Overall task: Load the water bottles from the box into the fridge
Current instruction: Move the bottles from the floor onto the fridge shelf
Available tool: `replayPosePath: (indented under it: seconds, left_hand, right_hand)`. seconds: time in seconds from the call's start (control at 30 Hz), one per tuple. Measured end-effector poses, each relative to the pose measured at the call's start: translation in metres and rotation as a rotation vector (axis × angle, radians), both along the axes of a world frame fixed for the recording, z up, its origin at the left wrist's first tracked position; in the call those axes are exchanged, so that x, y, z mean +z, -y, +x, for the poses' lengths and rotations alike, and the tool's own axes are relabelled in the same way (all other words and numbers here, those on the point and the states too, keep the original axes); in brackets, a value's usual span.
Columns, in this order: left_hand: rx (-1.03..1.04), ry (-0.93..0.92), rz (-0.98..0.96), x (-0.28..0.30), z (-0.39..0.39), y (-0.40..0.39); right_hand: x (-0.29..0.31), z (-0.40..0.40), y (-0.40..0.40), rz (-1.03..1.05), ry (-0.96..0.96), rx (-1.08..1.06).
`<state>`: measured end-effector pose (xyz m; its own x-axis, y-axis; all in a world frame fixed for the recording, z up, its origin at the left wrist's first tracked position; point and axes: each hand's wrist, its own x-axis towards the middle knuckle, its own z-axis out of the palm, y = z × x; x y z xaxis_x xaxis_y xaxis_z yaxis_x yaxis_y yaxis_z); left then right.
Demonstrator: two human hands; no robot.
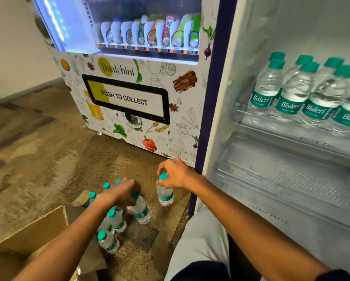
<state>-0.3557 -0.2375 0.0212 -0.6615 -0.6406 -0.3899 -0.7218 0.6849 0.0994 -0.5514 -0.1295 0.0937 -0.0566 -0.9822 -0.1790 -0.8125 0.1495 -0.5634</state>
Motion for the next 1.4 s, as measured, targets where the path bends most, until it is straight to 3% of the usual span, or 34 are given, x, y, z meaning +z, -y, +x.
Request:
replayPosePath:
  seconds: [0.33, 1.03, 1.4]
  left_hand:
    - [-0.287, -0.178, 0.098, 0.112, -0.050, -0.038]
    - [-0.733, -0.368, 0.256, 0.273, -0.173, -0.128]
    - [-0.812, -0.561, 0.089, 0.350, -0.233, -0.155]
  right_hand:
    - [0.086, -0.043, -0.058, -0.192, -0.003, -0.156]
    - [0.218, -0.142, -0.168, -0.427, -0.175, -0.517]
    - [0.292, -0.182, -0.201, -0.664, -0.238, -0.732]
